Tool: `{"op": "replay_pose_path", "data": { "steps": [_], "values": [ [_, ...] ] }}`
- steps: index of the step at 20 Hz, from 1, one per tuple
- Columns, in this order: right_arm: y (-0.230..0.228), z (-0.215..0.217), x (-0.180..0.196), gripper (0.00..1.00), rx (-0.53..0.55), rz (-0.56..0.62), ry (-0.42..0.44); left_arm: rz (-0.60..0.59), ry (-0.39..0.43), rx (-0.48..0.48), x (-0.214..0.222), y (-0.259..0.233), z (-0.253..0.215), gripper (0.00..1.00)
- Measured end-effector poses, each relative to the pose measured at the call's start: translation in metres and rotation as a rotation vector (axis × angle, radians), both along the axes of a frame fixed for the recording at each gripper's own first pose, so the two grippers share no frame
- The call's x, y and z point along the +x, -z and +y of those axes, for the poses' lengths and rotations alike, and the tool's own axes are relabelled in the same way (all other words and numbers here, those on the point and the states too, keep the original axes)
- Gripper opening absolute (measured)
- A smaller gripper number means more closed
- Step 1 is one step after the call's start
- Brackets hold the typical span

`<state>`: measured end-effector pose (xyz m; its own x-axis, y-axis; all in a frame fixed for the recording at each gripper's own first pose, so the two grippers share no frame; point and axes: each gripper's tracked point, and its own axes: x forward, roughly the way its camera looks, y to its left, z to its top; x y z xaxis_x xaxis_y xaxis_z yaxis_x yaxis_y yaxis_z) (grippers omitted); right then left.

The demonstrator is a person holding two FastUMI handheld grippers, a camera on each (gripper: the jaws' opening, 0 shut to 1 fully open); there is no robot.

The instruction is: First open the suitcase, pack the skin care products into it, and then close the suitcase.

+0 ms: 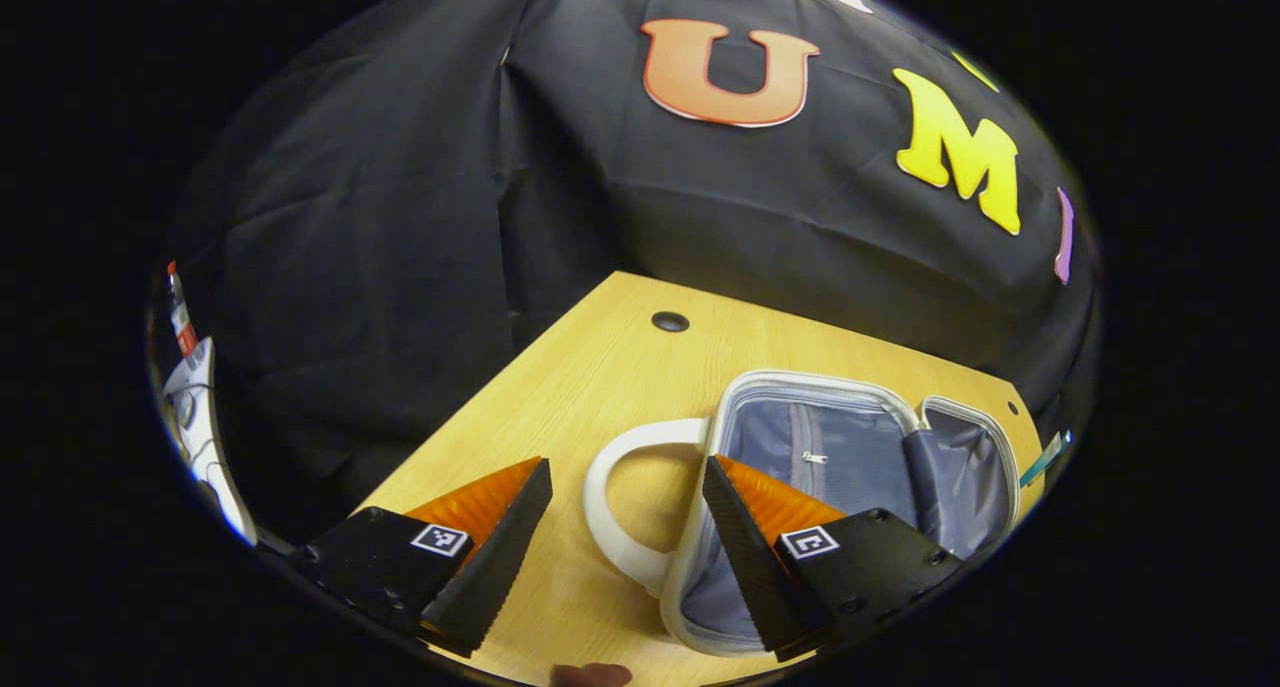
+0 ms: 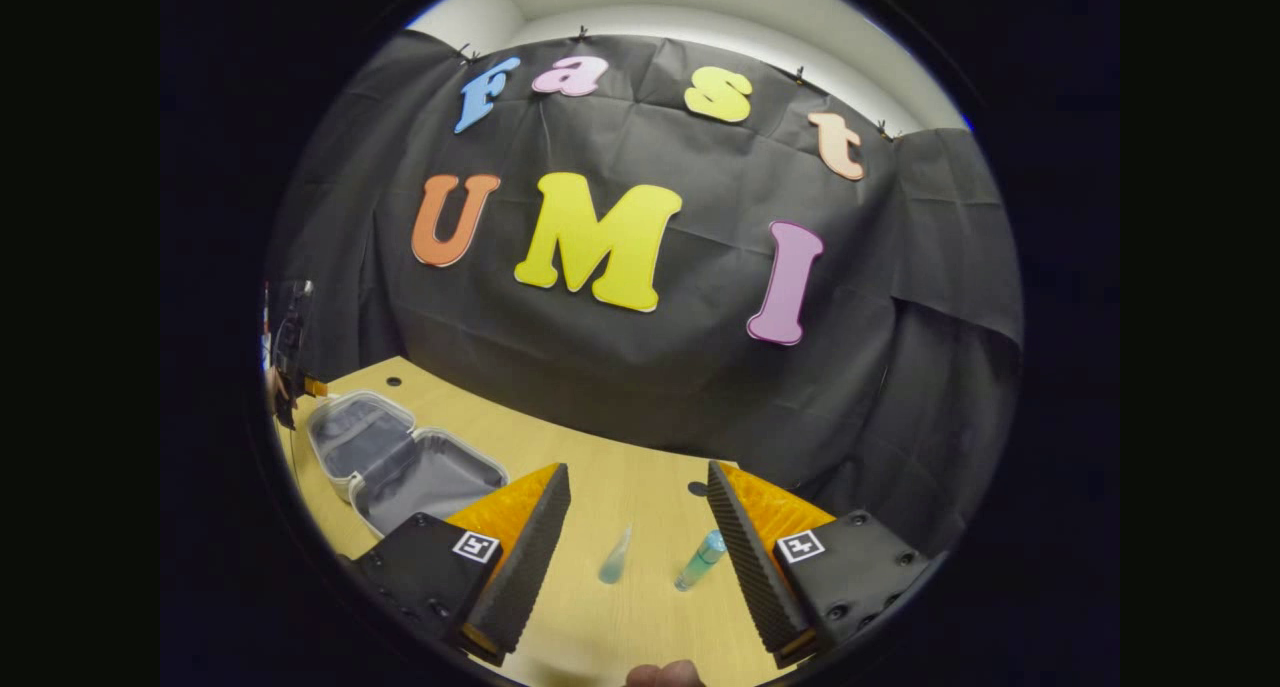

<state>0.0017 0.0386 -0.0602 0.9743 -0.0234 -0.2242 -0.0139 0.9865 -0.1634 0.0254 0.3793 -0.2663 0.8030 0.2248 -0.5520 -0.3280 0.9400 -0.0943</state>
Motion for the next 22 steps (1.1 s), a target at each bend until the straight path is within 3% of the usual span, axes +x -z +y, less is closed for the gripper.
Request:
{"op": "replay_pose_path", "data": {
  "steps": [4,8,12,17,22],
  "values": [
    [0.008,-0.026,0.000,0.82,0.046,-0.011,0.011,-0.085,-0.028,-0.001,-0.004,-0.058,-0.069,0.97],
    [0.030,-0.066,0.003,0.82,0.081,-0.001,0.028,-0.194,0.026,0.101,-0.006,-0.117,-0.165,0.97],
    [0.048,-0.113,-0.002,0.82,0.111,0.029,0.071,-0.274,0.069,0.141,-0.013,-0.156,-0.256,0.97],
    [0.067,-0.157,-0.009,0.82,0.123,0.072,0.084,-0.300,0.177,0.100,-0.016,-0.159,-0.377,0.96],
    [0.080,-0.194,-0.014,0.82,0.114,0.095,0.085,-0.235,0.353,0.029,-0.017,-0.124,-0.490,0.96]
  ]
}}
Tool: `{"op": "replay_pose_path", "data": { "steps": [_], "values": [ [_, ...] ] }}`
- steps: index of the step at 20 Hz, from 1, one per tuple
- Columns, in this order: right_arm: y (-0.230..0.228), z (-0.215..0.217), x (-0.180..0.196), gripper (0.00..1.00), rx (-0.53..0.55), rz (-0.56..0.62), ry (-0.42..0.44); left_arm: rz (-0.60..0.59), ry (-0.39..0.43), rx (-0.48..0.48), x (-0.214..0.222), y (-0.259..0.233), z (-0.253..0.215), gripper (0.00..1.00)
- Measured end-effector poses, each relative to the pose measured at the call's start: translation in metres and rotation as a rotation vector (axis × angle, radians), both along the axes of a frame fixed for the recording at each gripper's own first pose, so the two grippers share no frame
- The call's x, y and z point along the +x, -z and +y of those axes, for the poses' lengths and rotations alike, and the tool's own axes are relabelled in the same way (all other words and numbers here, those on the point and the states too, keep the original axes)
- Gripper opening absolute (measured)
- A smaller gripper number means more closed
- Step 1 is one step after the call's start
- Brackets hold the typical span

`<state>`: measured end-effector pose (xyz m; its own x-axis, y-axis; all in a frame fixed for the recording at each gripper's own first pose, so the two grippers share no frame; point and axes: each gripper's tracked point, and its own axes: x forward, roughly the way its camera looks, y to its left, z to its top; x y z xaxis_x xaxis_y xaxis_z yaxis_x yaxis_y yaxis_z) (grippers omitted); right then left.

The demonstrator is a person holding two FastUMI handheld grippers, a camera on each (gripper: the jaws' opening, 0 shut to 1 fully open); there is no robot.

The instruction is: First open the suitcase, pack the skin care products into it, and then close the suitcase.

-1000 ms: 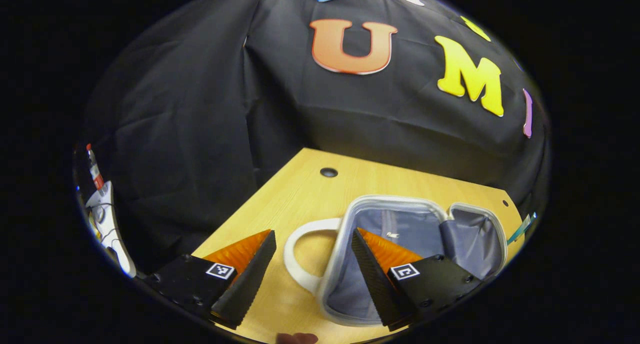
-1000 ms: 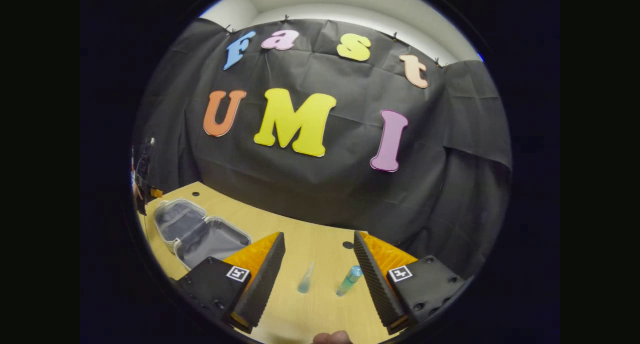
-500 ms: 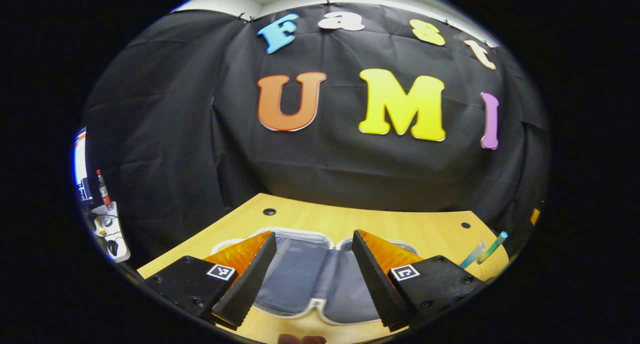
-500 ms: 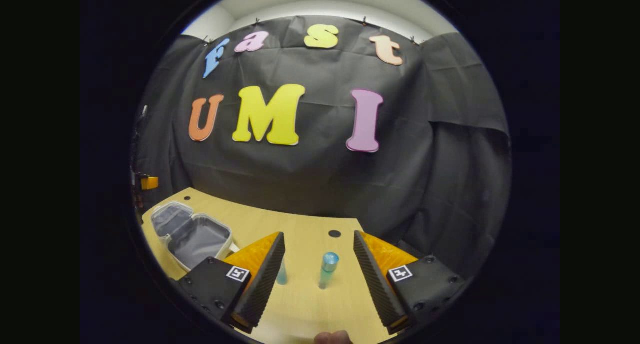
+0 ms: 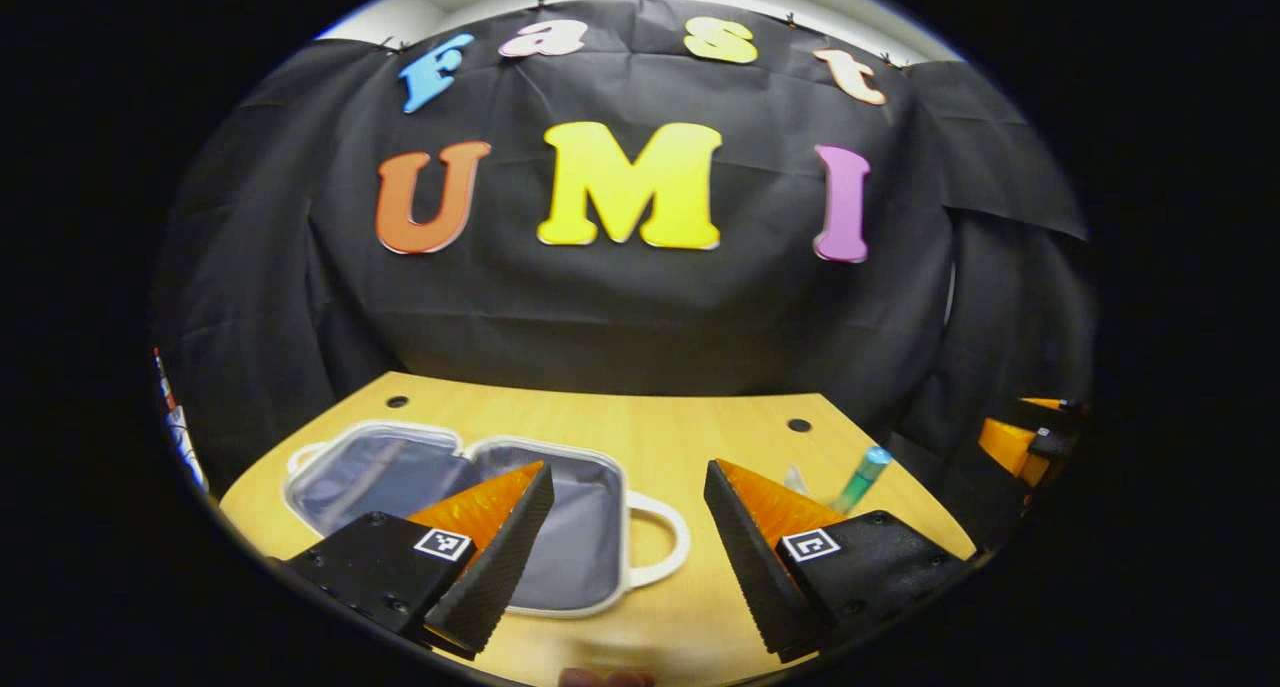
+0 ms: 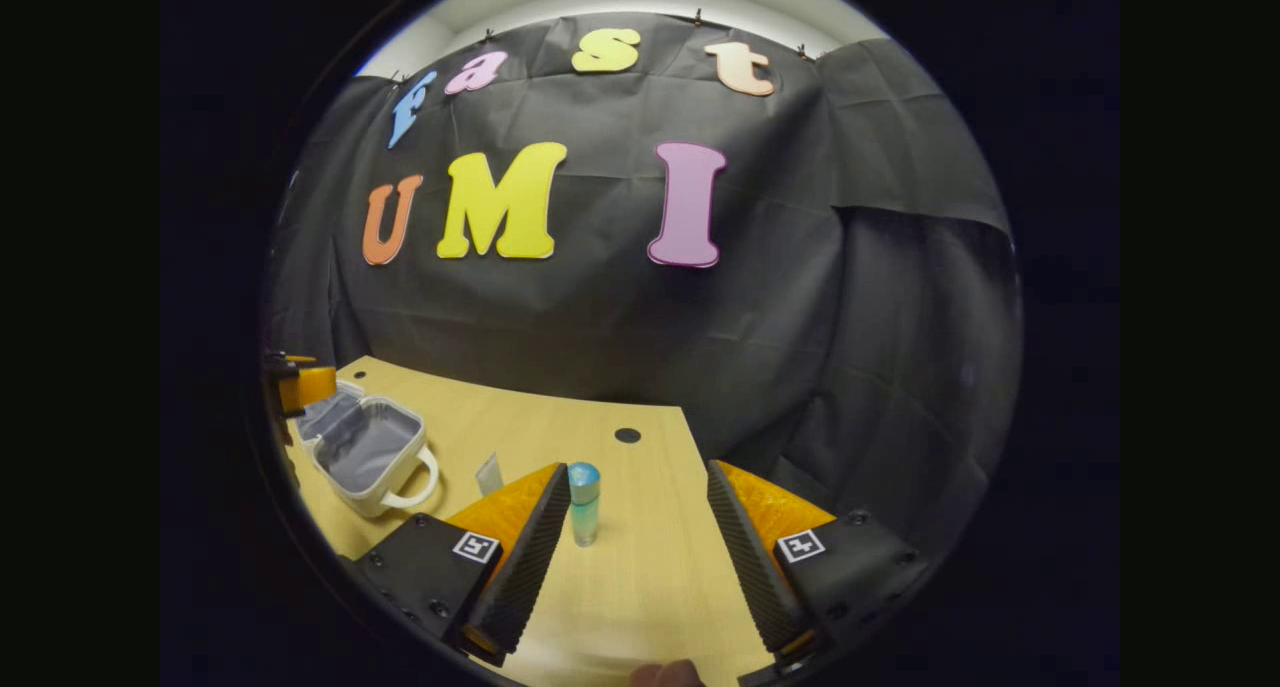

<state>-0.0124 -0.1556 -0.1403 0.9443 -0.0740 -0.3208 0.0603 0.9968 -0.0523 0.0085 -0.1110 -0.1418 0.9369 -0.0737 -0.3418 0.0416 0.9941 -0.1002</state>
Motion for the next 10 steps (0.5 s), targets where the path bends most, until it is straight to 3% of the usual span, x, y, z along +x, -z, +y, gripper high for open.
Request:
{"op": "replay_pose_path", "data": {
  "steps": [6,10],
  "values": [
    [0.019,-0.035,-0.007,0.82,-0.038,0.057,-0.001,0.081,0.212,0.000,0.017,0.066,-0.110,0.97],
    [0.028,-0.043,-0.019,0.82,-0.048,0.108,-0.007,0.139,0.252,0.022,0.047,0.121,-0.137,0.97]
  ]
}}
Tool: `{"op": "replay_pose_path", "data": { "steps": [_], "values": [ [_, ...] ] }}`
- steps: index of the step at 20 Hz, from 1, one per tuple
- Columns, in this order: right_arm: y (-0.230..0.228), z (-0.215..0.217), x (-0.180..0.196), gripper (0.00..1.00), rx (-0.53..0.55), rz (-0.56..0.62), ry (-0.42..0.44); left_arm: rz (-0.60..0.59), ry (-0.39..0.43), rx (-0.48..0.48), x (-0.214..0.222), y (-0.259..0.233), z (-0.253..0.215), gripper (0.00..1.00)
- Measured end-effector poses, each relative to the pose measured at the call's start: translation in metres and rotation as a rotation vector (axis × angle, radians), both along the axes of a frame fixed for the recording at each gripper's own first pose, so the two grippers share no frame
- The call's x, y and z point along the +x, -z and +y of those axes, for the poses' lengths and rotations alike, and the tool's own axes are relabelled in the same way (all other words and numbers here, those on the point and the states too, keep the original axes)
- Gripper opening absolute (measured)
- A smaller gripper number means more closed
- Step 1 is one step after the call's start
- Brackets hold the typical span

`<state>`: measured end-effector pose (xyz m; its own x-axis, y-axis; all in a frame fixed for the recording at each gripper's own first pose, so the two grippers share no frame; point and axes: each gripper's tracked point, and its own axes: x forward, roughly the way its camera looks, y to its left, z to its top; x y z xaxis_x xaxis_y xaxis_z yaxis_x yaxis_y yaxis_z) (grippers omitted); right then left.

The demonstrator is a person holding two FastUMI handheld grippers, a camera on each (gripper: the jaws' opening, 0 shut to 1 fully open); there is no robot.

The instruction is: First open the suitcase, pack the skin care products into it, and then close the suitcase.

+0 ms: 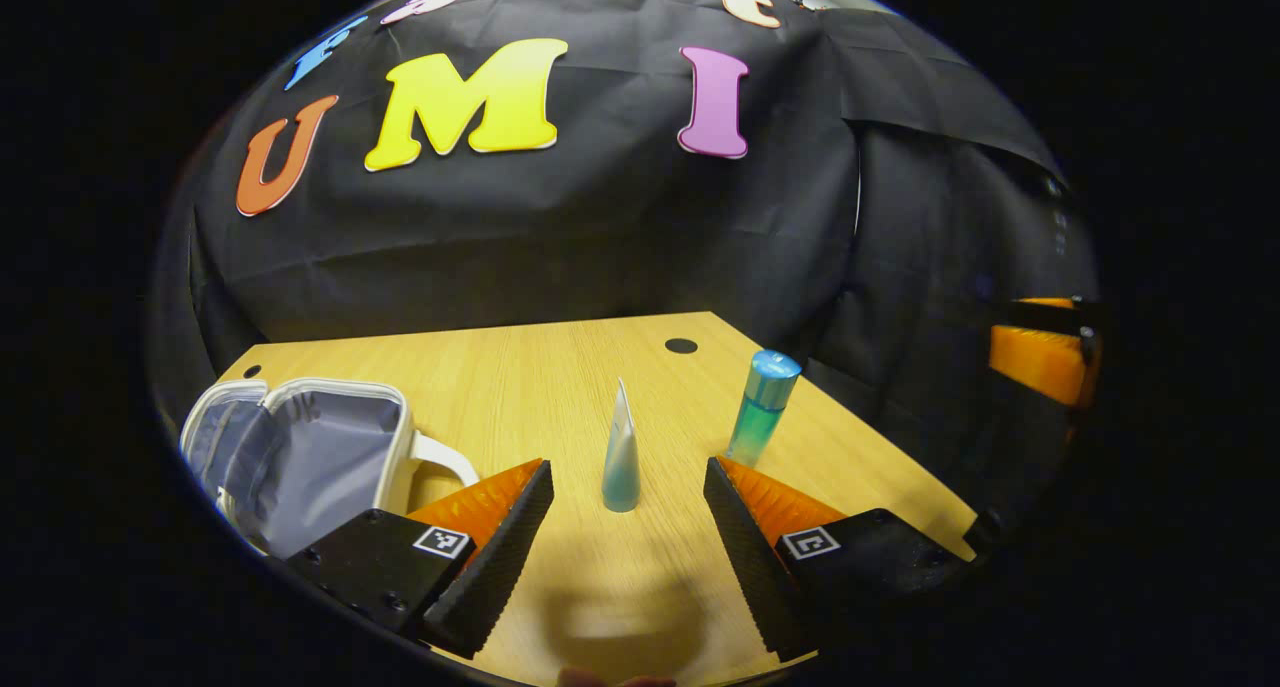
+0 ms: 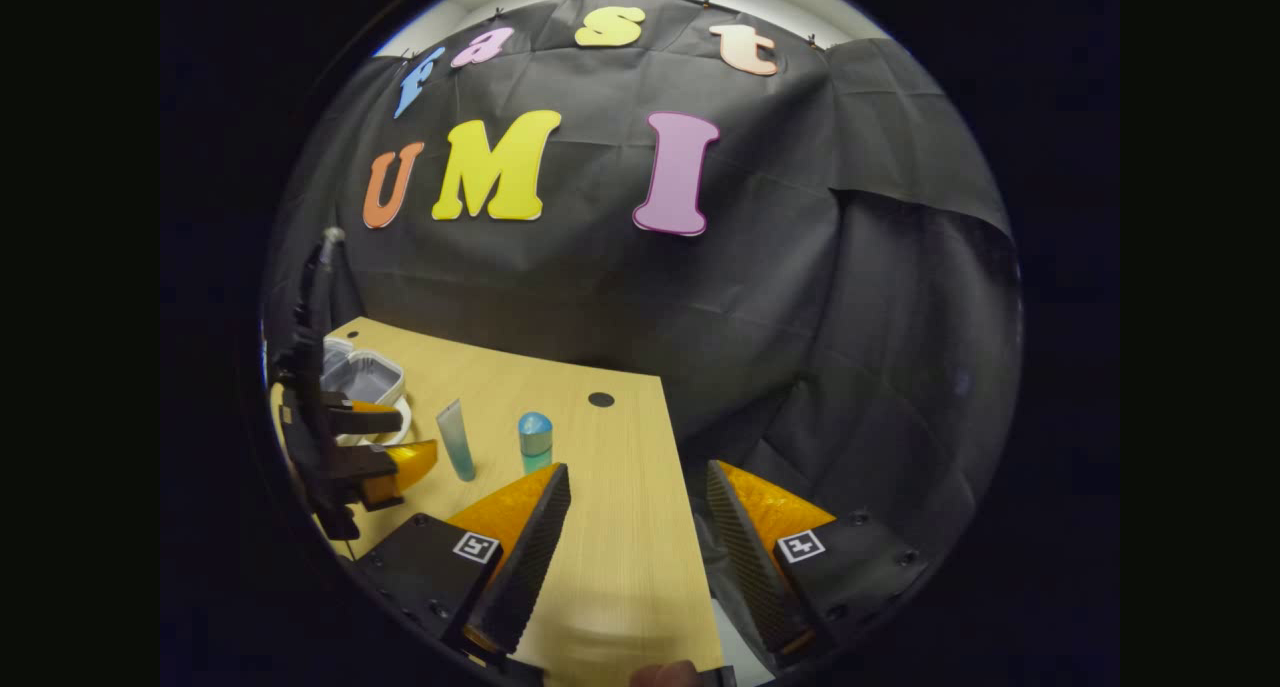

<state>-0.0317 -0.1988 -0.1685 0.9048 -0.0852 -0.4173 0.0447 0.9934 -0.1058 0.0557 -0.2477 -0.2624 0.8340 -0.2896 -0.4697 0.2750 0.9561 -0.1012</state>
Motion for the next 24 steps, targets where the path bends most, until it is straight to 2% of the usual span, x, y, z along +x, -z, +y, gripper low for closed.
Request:
{"op": "replay_pose_path", "data": {
  "steps": [6,8,12,14,15,16,17,18,19,21,24],
  "values": [
    [0.012,-0.012,-0.002,0.82,0.042,0.052,0.047,0.123,-0.010,0.023,0.033,0.065,-0.003,0.96],
    [0.016,-0.013,0.003,0.82,0.053,0.058,0.056,0.152,-0.020,0.035,0.038,0.074,-0.001,0.92],
    [0.029,-0.007,0.014,0.82,0.067,0.080,0.039,0.170,-0.001,0.044,0.049,0.082,-0.008,0.76],
    [0.032,0.002,0.025,0.84,0.081,0.082,0.010,0.192,0.010,0.045,0.047,0.088,-0.011,0.69],
    [0.035,0.011,0.032,0.82,0.094,0.084,-0.017,0.196,0.009,0.049,0.046,0.089,-0.011,0.50],
    [0.043,0.022,0.038,0.82,0.105,0.094,-0.052,0.197,0.010,0.046,0.046,0.088,-0.011,0.45],
    [0.052,0.033,0.044,0.82,0.116,0.105,-0.087,0.195,0.009,0.044,0.046,0.087,-0.010,0.42],
    [0.063,0.044,0.050,0.84,0.133,0.117,-0.121,0.198,0.006,0.047,0.045,0.087,-0.008,0.48],
    [0.075,0.056,0.055,0.82,0.155,0.136,-0.149,0.200,0.007,0.047,0.042,0.083,-0.005,0.40],
    [0.103,0.077,0.064,0.84,0.185,0.177,-0.190,0.184,-0.001,0.028,0.038,0.063,0.001,0.38],
    [0.127,0.102,0.082,0.82,0.191,0.195,-0.237,0.143,-0.019,0.029,0.027,0.030,0.017,0.38]
  ]
}}
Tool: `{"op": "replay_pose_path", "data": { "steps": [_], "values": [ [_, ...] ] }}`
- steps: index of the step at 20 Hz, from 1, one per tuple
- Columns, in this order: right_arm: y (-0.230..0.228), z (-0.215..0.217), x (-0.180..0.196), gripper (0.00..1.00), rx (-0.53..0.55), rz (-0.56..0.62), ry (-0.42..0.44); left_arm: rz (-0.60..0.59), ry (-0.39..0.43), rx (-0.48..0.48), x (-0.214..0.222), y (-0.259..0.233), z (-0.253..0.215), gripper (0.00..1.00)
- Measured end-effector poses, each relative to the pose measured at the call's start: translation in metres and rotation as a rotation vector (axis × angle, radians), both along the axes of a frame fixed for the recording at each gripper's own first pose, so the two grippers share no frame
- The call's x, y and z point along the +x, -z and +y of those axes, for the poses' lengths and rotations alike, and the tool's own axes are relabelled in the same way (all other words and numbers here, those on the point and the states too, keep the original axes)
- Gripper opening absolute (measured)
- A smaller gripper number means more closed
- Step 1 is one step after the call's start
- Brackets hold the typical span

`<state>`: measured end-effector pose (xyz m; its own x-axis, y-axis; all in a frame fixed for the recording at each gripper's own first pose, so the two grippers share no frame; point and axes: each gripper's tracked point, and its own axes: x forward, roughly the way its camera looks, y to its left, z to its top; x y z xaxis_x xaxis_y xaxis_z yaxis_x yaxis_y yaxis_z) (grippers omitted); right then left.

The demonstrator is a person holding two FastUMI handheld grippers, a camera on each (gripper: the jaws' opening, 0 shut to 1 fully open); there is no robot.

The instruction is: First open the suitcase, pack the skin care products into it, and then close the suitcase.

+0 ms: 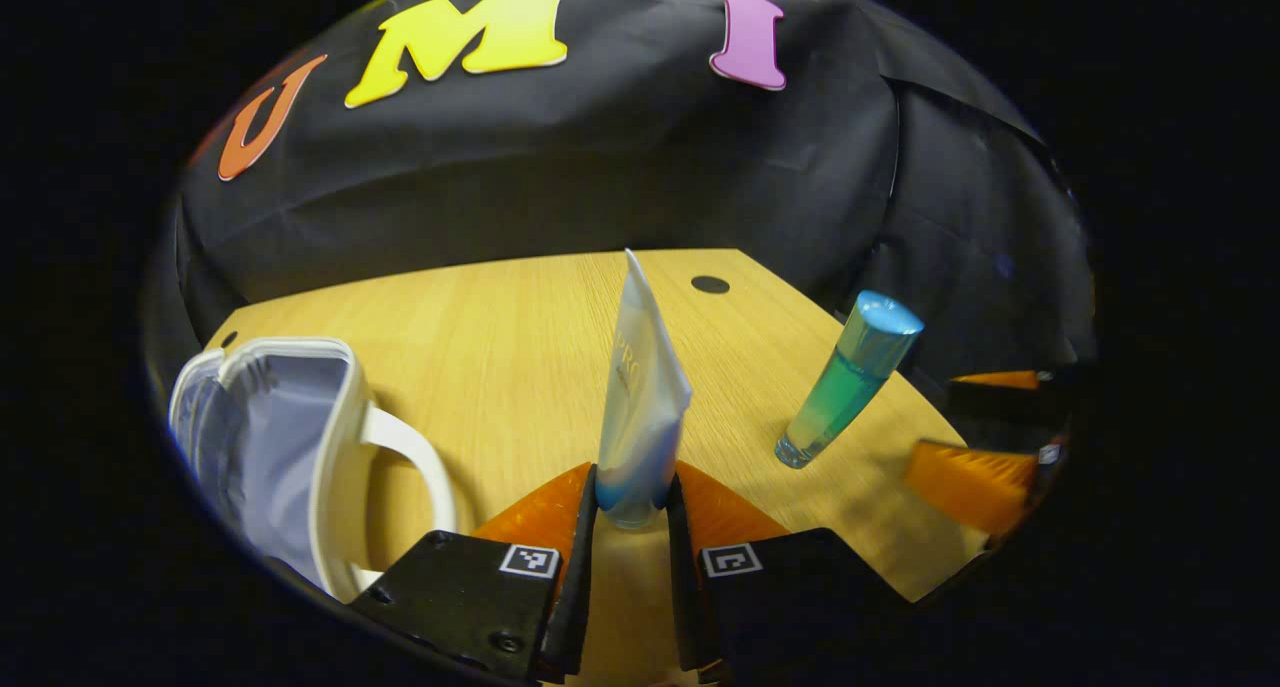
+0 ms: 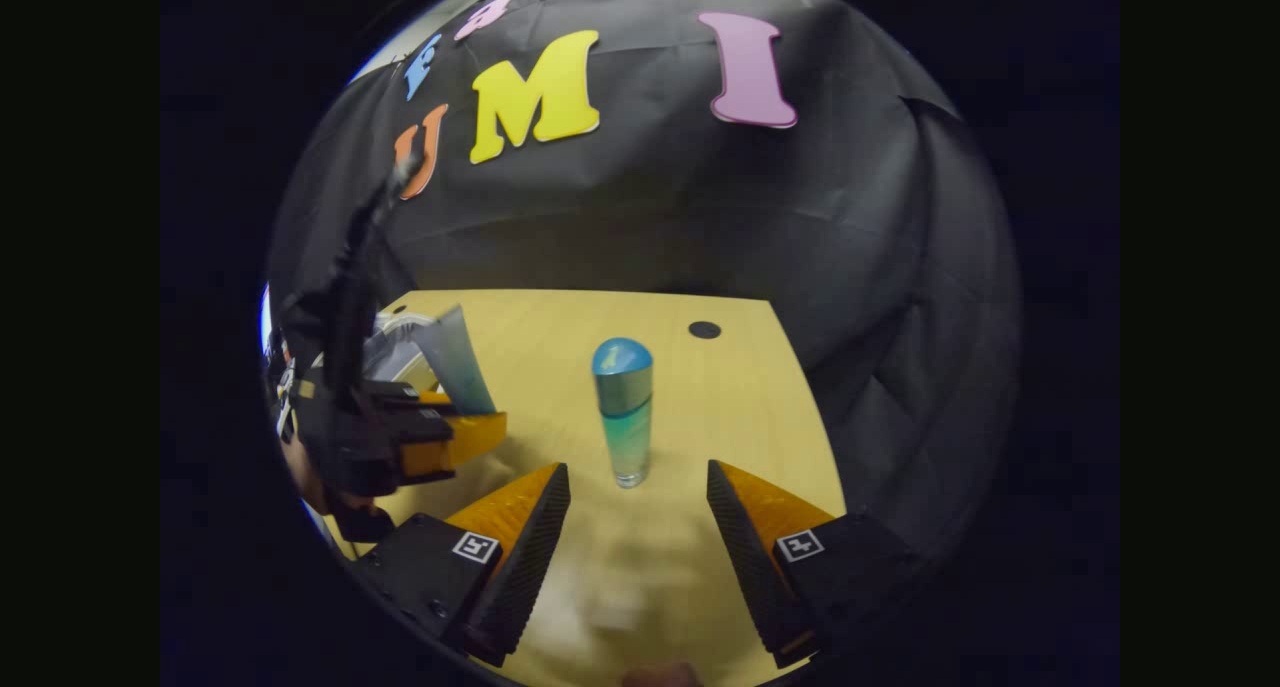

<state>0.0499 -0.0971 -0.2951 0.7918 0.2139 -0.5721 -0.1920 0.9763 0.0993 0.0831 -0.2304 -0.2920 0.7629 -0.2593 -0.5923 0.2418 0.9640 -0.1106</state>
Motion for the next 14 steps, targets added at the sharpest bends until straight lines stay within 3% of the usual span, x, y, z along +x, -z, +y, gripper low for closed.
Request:
{"op": "replay_pose_path", "data": {
  "steps": [2,9,14],
  "values": [
    [0.012,0.010,0.015,0.82,0.006,0.014,-0.009,-0.002,-0.026,-0.008,-0.013,-0.016,0.011,0.38],
    [0.052,0.019,0.048,0.80,0.071,0.098,0.094,-0.019,-0.129,-0.005,-0.054,-0.064,0.055,0.37],
    [0.066,0.029,0.054,0.70,0.060,0.138,0.083,-0.040,-0.203,0.007,-0.068,-0.084,0.091,0.37]
  ]
}}
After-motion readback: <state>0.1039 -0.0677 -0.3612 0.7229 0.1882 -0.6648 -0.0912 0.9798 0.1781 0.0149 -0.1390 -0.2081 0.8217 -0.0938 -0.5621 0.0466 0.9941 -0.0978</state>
